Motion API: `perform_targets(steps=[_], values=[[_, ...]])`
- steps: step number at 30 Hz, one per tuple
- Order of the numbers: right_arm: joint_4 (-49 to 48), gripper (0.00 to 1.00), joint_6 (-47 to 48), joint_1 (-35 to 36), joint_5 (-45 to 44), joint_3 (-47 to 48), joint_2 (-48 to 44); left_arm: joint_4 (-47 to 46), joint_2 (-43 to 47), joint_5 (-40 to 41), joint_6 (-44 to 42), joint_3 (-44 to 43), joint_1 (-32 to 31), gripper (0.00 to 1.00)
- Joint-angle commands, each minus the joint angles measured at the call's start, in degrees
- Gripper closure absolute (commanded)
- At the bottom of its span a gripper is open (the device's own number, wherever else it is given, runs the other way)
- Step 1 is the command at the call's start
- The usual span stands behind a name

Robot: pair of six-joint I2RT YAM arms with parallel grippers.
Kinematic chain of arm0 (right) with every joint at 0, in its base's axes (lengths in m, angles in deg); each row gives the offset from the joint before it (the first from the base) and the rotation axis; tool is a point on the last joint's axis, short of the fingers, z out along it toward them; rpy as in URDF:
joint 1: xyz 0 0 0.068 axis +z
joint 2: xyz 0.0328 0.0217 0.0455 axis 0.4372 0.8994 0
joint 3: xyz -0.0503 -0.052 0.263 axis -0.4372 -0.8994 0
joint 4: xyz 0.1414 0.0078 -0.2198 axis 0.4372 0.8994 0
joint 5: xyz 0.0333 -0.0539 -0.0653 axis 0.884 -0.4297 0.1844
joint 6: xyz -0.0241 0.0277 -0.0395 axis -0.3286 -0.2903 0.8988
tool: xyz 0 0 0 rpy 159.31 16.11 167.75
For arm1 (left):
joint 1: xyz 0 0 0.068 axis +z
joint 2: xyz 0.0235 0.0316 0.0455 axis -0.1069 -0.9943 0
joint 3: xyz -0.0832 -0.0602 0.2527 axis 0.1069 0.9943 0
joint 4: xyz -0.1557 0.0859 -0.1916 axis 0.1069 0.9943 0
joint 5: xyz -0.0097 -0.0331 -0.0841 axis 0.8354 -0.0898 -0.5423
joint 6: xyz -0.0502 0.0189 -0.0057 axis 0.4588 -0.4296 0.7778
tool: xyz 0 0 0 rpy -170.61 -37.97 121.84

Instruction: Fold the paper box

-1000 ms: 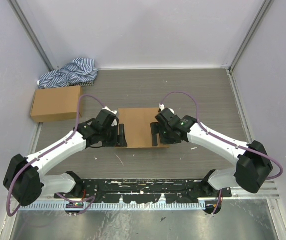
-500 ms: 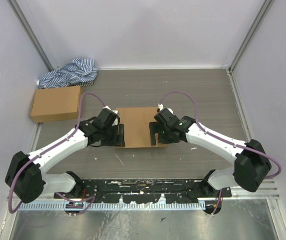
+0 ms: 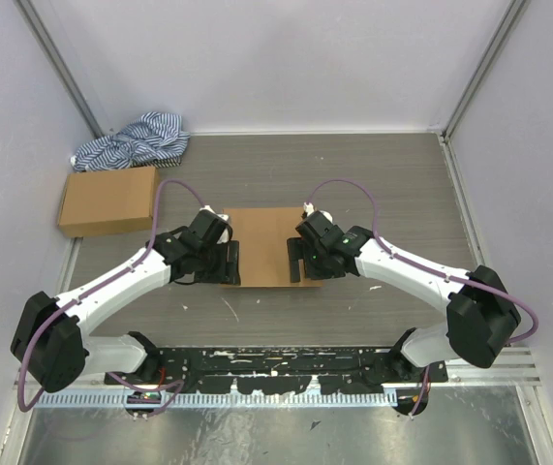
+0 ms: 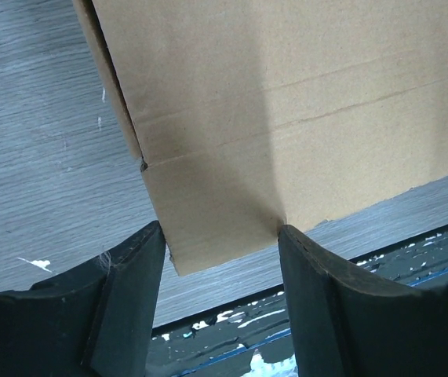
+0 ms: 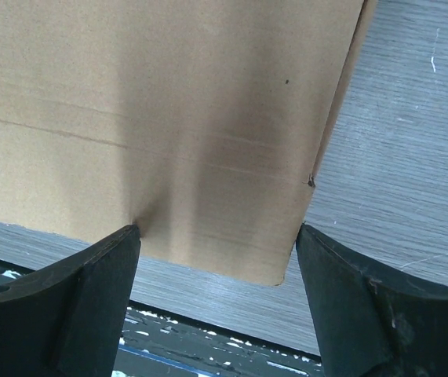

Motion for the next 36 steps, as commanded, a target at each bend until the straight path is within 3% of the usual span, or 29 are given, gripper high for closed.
perform_targets(steps=[1,14,26,36], values=[[-2.82,0.15,0.16,0.3,0.21,0.23,-0.43,2.31,0.08,0.39,-0.91,-2.73,-0.19,0.34],[-3.18,0.15,0.4,0.24,-0.1,0.16,-0.08,2.03,-0.12,1.08,-0.72,-1.44,-0.24,0.33],[-3.22,0.15,0.44,0.27,0.05,0.27,0.17,2.88,-0.11,0.18,-0.98,-3.22,-0.31,0.44],[-3.26,0.15,0.26,0.26,0.27,0.47,0.08,6.3,-0.14,2.81,-1.71,-3.87,-0.77,0.44]])
